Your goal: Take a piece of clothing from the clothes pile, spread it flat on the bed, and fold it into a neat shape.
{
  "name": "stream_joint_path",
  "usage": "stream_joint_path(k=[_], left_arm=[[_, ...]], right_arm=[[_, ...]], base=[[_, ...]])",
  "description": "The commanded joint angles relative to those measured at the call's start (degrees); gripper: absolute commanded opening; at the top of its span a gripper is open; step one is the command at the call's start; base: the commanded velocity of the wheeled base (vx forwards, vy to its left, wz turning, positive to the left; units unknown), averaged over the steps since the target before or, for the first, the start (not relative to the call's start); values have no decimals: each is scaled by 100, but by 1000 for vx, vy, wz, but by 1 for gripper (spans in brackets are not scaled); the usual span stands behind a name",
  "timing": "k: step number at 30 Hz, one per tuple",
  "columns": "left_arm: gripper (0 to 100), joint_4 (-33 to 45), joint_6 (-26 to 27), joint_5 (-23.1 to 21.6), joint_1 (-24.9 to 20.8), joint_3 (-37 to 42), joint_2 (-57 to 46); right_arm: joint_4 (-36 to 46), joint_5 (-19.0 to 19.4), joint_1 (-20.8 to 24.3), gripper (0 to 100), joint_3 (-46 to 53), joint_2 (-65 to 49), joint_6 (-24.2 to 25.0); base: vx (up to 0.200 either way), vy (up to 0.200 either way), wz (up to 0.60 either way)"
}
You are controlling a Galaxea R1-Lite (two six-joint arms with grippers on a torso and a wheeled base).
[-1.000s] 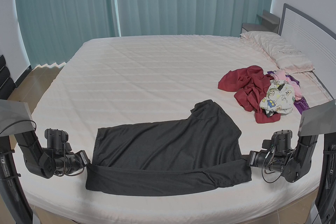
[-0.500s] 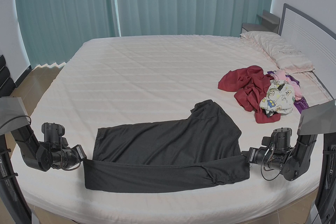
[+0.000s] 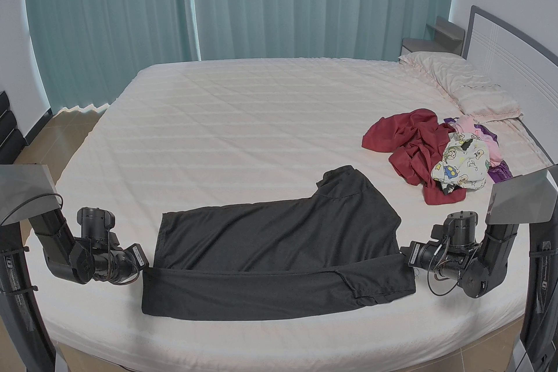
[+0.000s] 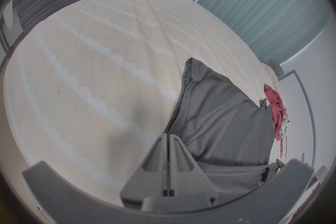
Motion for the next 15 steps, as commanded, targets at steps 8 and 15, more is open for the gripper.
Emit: stream_joint_path(k=[8,15], left_arm=[[0,-20,-64,58,-40,-197,308],[0,-28,-55,85,-93,-206,361]], right_arm=[[-2,-77,-1,0,-282,320,20],[15,-165,8,0,-388,399,170]], base=[[0,0,0],[0,0,0]])
